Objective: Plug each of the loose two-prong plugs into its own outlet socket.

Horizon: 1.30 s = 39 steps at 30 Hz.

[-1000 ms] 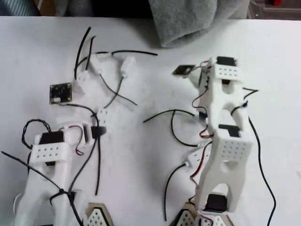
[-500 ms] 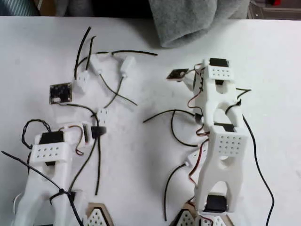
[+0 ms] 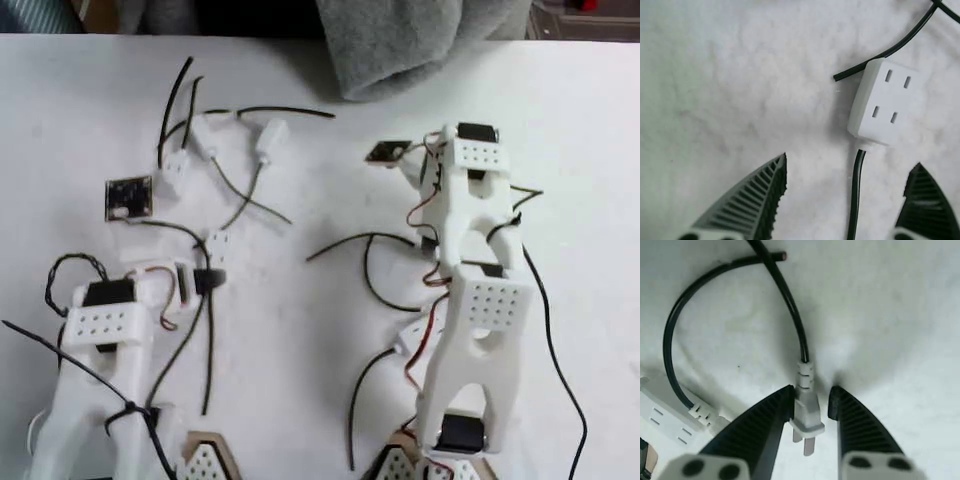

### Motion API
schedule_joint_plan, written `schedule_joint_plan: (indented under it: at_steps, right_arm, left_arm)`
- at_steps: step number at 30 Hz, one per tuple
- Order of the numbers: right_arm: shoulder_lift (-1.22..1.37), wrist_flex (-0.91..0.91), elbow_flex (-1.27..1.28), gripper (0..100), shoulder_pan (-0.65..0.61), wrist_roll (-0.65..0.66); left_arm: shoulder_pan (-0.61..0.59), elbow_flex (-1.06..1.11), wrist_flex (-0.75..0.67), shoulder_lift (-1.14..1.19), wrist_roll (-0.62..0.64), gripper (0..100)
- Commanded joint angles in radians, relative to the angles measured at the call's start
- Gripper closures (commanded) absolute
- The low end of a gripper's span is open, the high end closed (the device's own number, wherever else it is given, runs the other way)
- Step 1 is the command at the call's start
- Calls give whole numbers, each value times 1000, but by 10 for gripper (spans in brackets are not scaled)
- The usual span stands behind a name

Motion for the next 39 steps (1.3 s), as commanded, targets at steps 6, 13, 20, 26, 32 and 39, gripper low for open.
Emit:
schedule_joint_plan:
  at_steps: [6,13,20,26,32,39]
  right_arm:
    - [-108,18,233,892,4,9]
    - [-162,13,284,859,-38,5]
    - [-160,12,344,851,-94,0]
    - [-160,-8,400,883,-56,2]
    - [-160,-10,414,889,-62,2]
    - [-171,-5,370,967,-120,-95]
  left_arm:
    - [15,-5,-11,4,2,638]
    - [15,-5,-11,4,2,638]
    - [15,-3,-11,4,2,638]
    - [15,-3,-11,4,2,638]
    - [15,-3,-11,4,2,638]
    - [15,-2,-11,4,2,638]
